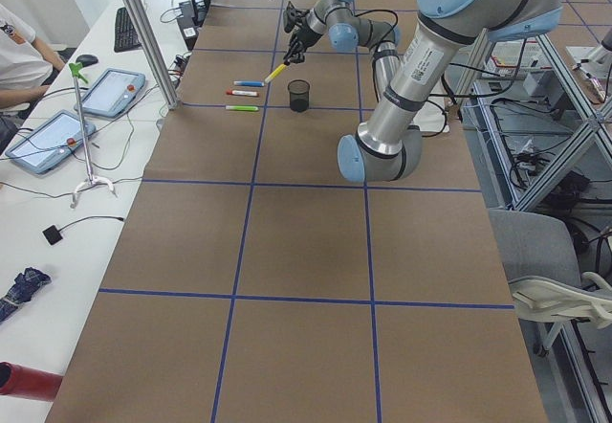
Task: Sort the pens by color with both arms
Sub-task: 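Lift the yellow highlighter and lay it beside the green highlighter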
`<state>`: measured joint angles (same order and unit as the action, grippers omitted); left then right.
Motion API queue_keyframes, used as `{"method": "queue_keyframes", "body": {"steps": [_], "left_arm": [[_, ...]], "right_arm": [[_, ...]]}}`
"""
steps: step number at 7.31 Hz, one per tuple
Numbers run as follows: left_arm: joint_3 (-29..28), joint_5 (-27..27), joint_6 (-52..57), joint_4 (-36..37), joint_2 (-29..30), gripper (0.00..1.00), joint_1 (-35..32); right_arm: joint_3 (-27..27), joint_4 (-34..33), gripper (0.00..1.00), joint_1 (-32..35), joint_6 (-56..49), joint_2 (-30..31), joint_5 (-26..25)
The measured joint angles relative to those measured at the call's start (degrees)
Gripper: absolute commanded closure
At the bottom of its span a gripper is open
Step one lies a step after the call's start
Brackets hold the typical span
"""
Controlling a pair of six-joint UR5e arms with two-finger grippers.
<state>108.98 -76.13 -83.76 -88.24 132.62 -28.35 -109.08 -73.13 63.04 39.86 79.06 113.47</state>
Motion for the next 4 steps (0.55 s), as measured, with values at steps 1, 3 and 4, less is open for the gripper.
{"method": "queue_keyframes", "body": {"steps": [1,3,4], "left_arm": [[-6.32,2.29,-1.74,-6.56,0.17,1.00,-1.19],[-20.26,5.98,-3.49,-22.68,1.39,1.00,-3.78],[-27.23,6.77,-3.84,-29.01,3.05,1.00,-5.17]], "right_arm": [[-0.37,0.00,0.00,0.06,0.11,0.27,-0.02],[-1.23,0.00,0.00,0.08,0.41,0.99,-0.08],[-1.42,0.00,0.00,0.07,0.45,1.19,-0.08]]}}
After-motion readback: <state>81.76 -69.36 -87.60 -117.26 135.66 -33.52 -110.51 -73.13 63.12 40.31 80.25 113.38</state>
